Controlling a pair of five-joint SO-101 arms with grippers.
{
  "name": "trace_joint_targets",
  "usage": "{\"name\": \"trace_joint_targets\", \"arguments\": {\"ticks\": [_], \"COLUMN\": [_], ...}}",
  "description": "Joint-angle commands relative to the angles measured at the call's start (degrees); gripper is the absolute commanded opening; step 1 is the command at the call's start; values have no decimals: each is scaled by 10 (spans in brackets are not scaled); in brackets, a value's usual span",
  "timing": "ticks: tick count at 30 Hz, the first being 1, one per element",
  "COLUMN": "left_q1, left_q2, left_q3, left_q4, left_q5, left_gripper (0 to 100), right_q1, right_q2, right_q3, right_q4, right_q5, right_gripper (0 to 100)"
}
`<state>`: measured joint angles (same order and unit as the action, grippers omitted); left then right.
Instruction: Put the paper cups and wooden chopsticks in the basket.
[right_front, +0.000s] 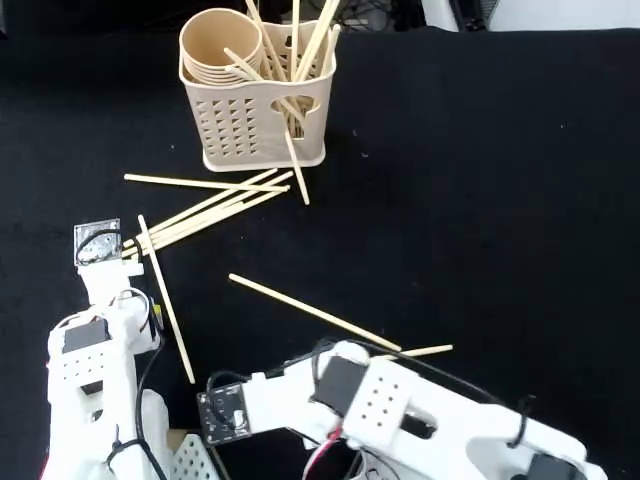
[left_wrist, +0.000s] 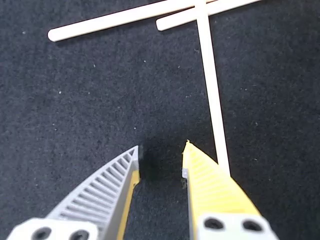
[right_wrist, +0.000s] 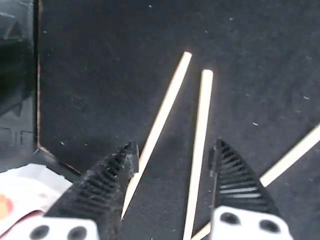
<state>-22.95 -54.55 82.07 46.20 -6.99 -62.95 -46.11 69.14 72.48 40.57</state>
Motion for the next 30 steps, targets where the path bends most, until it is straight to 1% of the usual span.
{"name": "trace_joint_targets", "arguments": {"ticks": [1,5,11,14,20,22,25,28,30], "left_q1": [6,6,6,6,6,6,6,6,6], "left_q2": [-11,-11,-11,-11,-11,-11,-11,-11,-11], "left_q3": [-4,-4,-4,-3,-2,-2,-2,-2,-2], "left_q4": [-10,-10,-10,-10,-10,-10,-10,-10,-10], "left_q5": [-4,-4,-4,-4,-4,-4,-4,-4,-4], "left_gripper": [155,155,155,155,155,155,155,155,155], "right_q1": [-13,-26,-18,35,207,242,260,259,256], "right_q2": [51,95,108,108,108,110,110,109,108], "right_q3": [3,26,22,17,-31,-51,-65,-68,-69], "right_q4": [-39,-94,-98,-99,-99,-98,-98,-95,-69], "right_q5": [2,1,1,5,62,77,91,89,89], "right_gripper": [245,245,241,240,242,242,241,241,243]}}
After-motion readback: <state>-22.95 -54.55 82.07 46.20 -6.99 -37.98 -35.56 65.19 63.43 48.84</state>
